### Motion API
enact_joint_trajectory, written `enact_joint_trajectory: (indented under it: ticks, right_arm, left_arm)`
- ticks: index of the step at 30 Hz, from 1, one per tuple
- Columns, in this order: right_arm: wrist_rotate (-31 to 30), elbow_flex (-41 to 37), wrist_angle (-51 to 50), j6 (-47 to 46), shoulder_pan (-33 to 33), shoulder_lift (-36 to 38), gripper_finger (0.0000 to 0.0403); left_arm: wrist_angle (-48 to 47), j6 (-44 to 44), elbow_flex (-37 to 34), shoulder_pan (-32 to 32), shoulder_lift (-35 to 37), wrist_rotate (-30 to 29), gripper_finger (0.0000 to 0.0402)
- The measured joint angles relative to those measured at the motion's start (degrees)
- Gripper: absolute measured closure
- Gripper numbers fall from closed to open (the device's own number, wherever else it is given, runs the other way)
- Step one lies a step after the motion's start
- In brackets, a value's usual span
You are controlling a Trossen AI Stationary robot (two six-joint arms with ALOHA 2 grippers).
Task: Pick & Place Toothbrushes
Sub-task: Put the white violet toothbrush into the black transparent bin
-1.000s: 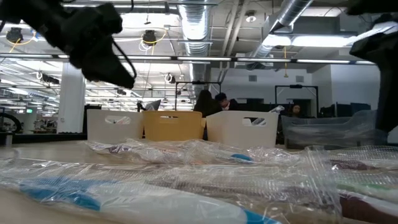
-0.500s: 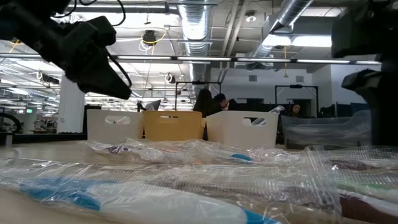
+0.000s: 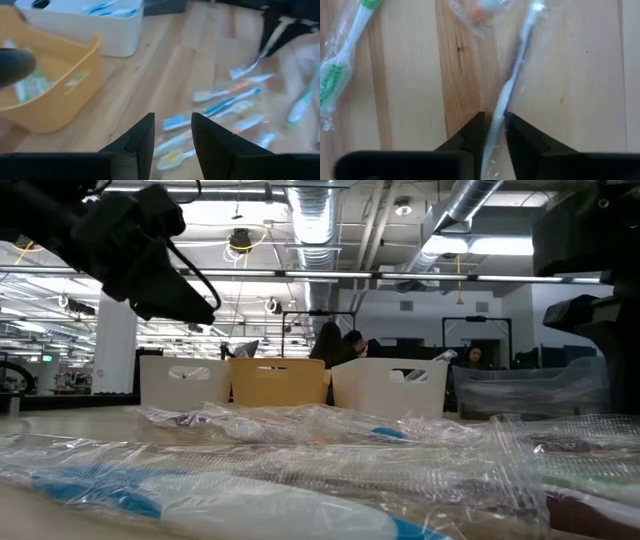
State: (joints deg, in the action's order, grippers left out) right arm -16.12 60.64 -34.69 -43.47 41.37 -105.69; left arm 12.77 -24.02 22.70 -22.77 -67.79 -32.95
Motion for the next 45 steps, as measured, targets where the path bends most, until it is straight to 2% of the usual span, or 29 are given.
enact_joint_trajectory:
  ticks: [5, 11, 14, 17, 24, 29, 33, 36, 38, 45]
  right_arm:
    - [0.96, 0.03, -0.33, 0.59, -0.47, 1.28, 0.0385]
    - [1.25, 0.03, -1.89, 0.58, -0.83, 1.92, 0.0388]
    - [1.22, 1.24, -6.03, -0.33, -0.77, 1.92, 0.0396]
    - [-0.2, 3.06, -14.56, -5.34, -0.74, 1.92, 0.0393]
    - [-0.74, 7.6, -44.13, -21.39, 0.37, 1.92, 0.0397]
    - [-2.89, 11.84, -52.68, -23.94, 3.67, 3.79, 0.0395]
    - [-13.64, 11.79, -55.69, -27.7, 6.55, 8.88, 0.0395]
    - [-20.59, 7.93, -55.62, -30.47, 7.91, 15.48, 0.0395]
    - [-22.07, 3.88, -55.2, -33.3, 7.8, 20.3, 0.0395]
    - [-21.57, -12.7, -55.17, -48.85, 6.18, 39.26, 0.0393]
  left_arm:
    - [2.76, 2.45, -0.02, -2.13, -0.2, 0.04, 0.0279]
    - [5.92, 4.48, -0.02, -4.14, -0.32, 0.0, 0.0279]
    - [8.83, 6.14, -0.02, -5.46, -1.1, 0.12, 0.0279]
    - [13.59, 8.54, 0.0, -6.48, -2.59, 1.31, 0.0279]
    - [22.82, 11.78, 0.0, -7.51, -8.35, 4.53, 0.0279]
    - [25.3, 11.68, 0.0, -7.49, -12.96, 5.01, 0.0279]
    - [28.02, 11.66, 0.0, -7.49, -15.21, 7.98, 0.0279]
    - [30.29, 12.05, 0.0, -7.49, -15.79, 9.77, 0.0279]
    - [31.12, 12.19, 0.0, -7.49, -15.85, 10.58, 0.0279]
    - [31.99, 13.48, 0.0, -7.32, -15.85, 10.87, 0.0279]
